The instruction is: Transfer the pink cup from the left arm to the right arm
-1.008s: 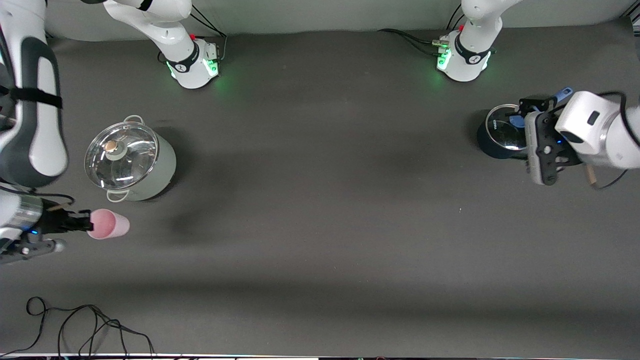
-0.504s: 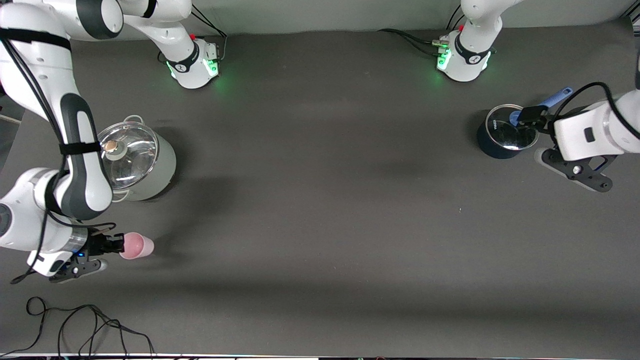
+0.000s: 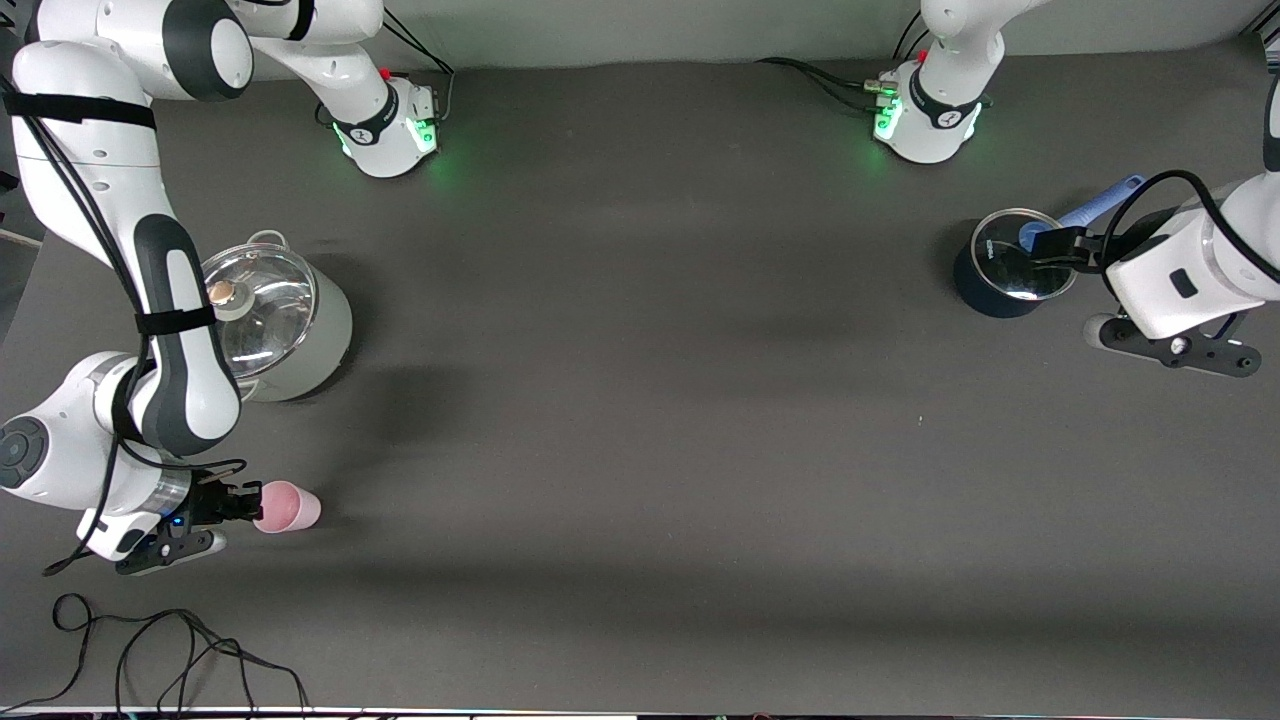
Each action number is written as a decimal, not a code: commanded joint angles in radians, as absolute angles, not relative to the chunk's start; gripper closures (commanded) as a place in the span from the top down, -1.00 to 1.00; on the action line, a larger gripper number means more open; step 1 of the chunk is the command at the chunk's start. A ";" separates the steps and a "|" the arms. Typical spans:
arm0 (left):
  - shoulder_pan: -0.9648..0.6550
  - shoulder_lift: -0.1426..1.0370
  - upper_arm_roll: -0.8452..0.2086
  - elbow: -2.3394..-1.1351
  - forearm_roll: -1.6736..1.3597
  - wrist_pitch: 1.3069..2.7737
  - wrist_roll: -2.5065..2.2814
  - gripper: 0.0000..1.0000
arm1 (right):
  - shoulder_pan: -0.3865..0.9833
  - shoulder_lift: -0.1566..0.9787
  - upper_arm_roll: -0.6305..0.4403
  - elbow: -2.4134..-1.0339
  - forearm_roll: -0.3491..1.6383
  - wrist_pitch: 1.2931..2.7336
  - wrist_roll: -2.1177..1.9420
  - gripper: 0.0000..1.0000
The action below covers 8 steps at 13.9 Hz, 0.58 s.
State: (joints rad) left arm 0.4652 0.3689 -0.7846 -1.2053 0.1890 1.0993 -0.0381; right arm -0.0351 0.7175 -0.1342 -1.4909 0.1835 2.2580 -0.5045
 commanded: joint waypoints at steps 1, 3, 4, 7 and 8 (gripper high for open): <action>0.454 0.348 -0.787 -1.236 0.203 1.080 -0.057 1.00 | -0.048 0.715 -0.137 -1.473 0.215 2.241 -0.538 -0.78; 0.460 0.336 -0.781 -1.256 0.195 1.077 -0.049 1.00 | -0.055 0.713 -0.137 -1.471 0.216 2.229 -0.535 0.73; 0.448 0.318 -0.744 -1.259 0.186 1.080 -0.040 1.00 | -0.055 0.713 -0.137 -1.471 0.215 2.229 -0.535 0.76; 0.258 0.278 -0.460 -1.262 0.140 1.054 0.024 1.00 | -0.058 0.701 -0.137 -1.473 0.215 2.217 -0.534 0.95; 0.153 0.258 -0.295 -1.262 0.088 1.030 0.107 1.00 | -0.058 0.690 -0.140 -1.471 0.215 2.185 -0.535 0.96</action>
